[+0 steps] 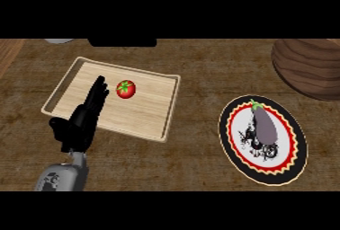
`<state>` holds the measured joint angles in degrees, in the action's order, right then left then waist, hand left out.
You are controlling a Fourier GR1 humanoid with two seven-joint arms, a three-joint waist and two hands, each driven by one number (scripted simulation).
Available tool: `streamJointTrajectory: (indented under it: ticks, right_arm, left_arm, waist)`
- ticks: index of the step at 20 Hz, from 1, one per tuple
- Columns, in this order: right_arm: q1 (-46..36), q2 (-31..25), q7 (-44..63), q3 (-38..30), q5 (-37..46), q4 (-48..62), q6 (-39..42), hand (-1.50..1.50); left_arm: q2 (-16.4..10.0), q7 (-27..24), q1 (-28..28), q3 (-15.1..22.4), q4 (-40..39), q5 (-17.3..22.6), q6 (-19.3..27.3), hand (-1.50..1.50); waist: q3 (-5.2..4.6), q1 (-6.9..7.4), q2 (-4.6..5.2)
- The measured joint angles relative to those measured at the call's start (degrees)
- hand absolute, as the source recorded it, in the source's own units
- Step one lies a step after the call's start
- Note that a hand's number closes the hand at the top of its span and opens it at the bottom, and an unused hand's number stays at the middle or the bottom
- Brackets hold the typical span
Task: Pick the croissant from the plate and place it in the bowl
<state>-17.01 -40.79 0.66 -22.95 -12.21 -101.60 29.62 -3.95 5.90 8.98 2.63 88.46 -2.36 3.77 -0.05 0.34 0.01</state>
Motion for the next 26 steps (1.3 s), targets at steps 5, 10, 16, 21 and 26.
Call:
streamJointTrajectory:
  ticks: [5,10,16,21,26]
  right_arm:
    - [-8.5,-1.1,2.2,2.7,4.0,7.8,-2.0,1.50]
    - [-14.7,-3.0,-2.0,6.1,13.8,18.1,-4.7,1.50]
    - [-19.1,-4.3,-12.3,10.8,27.7,31.1,-11.9,1.50]
    - [-24.5,-3.0,-20.2,12.9,35.3,46.6,-18.7,1.50]
    - [-29.0,-3.0,-27.8,13.0,40.3,61.7,-24.9,1.50]
  left_arm:
    - [0.6,0.0,0.2,0.4,0.1,-0.7,0.2,0.00]
    - [2.0,0.1,-0.1,2.1,0.5,-1.8,1.0,0.00]
    - [1.7,-0.3,0.1,1.7,0.5,-1.4,0.1,0.00]
    - [1.6,0.0,0.1,1.7,0.8,-1.5,0.0,0.00]
    - [1.2,-1.4,-0.1,1.4,0.2,-1.1,-0.9,0.00]
  waist:
    - [0.01,0.26,0.06]
    - [0.04,0.87,0.27]
    - [0.07,1.54,0.56]
    - [0.10,1.87,0.67]
    - [0.15,2.54,0.99]
